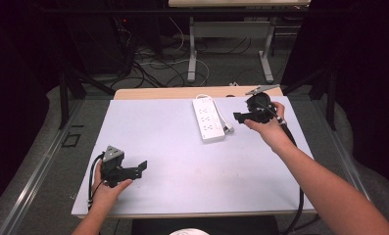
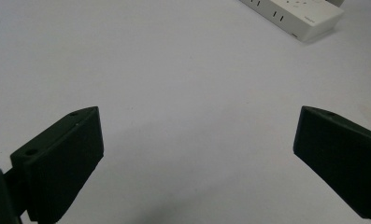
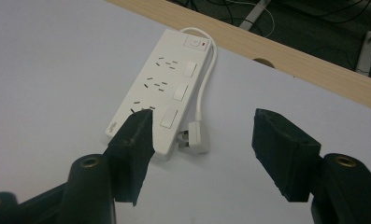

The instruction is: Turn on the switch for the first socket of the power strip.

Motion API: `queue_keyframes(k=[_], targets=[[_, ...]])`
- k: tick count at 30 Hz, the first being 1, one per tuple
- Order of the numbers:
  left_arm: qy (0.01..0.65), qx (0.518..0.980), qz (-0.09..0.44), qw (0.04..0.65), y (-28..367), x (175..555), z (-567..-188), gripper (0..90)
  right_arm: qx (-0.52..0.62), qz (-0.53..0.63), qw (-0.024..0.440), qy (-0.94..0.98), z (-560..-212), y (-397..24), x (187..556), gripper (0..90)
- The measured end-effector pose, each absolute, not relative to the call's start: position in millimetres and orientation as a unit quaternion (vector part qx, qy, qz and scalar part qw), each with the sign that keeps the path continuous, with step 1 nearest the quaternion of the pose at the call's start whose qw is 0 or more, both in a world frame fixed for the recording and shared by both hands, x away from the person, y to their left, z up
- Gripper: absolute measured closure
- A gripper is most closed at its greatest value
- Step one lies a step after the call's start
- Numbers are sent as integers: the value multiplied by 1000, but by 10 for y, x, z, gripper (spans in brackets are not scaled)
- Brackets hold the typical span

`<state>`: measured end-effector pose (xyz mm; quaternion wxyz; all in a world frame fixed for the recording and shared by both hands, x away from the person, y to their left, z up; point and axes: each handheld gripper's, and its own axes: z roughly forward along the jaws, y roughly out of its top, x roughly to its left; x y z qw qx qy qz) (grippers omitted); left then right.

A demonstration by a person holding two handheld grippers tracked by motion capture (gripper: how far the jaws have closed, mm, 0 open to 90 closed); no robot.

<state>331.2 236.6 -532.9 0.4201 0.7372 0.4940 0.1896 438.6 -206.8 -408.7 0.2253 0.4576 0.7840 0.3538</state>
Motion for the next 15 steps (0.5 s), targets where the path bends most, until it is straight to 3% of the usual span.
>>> queue_keyframes(k=[15], targets=[[493, 738, 189, 420, 2370, 3314, -5330, 20, 433, 331, 224, 808, -4138, -1873, 4671, 393]])
